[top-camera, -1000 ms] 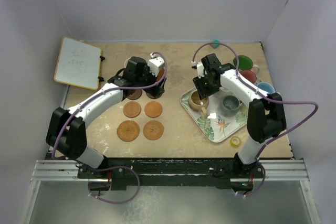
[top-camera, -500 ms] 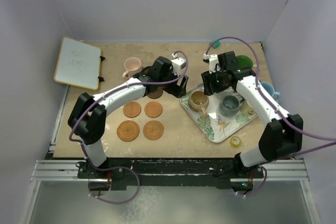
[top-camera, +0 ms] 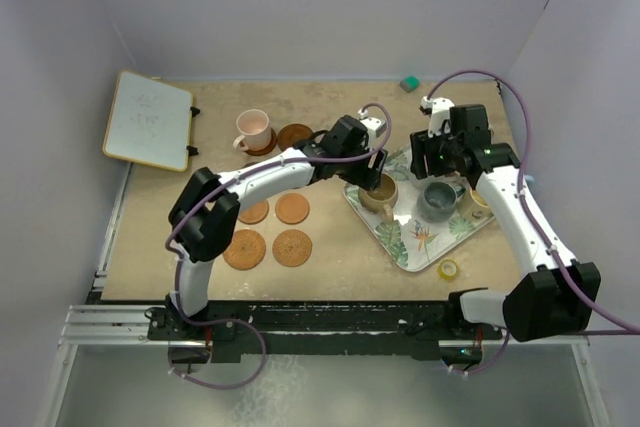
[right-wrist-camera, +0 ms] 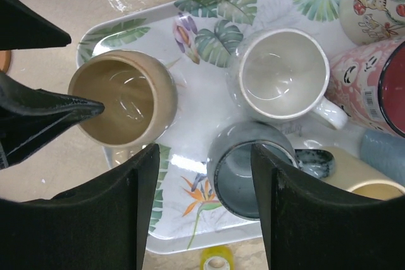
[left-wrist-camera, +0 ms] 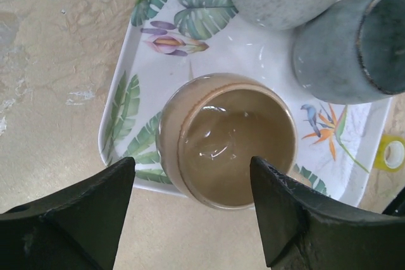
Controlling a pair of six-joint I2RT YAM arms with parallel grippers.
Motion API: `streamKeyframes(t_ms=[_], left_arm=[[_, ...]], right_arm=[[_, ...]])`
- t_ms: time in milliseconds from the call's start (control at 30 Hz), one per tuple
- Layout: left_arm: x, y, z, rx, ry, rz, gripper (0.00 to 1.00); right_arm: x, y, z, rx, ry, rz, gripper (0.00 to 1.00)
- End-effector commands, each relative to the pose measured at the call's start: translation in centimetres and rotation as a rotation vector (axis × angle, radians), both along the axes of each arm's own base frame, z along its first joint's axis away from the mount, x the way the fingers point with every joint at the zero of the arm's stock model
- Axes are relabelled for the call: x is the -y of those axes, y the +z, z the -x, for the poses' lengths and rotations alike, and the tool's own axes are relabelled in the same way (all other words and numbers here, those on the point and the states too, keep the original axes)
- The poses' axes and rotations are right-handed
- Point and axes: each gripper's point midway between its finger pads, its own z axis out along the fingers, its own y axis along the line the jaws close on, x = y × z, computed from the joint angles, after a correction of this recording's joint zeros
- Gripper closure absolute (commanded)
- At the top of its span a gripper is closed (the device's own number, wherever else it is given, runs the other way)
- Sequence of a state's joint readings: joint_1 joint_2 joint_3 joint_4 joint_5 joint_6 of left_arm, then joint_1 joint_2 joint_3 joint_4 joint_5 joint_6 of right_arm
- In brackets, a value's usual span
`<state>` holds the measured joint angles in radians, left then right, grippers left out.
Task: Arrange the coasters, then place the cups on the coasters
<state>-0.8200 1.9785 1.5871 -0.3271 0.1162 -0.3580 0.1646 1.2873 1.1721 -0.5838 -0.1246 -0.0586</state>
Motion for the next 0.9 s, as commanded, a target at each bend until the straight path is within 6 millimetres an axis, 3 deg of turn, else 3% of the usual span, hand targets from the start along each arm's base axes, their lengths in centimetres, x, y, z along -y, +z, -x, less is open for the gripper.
streamKeyframes(t_ms=[0,367,867], left_arm=[[0.7,0.5,-1.0,0.024,0.049,-0.013,0.33],[1.6,-1.1,-0.9,0.064,-0.001,-0.076,0.57],[2.9,-1.5,-2.6,0.195,-0.15,-0.143,0.75]], right_arm=[[0.4,1.2,-0.5,0.055,-0.003,-0.033,0.38],[0.9,1.9,-0.3,0.072,-0.011,-0.075,0.38],[1.8,2.7,-0.1,0.087,-0.028,-0.089,0.38]])
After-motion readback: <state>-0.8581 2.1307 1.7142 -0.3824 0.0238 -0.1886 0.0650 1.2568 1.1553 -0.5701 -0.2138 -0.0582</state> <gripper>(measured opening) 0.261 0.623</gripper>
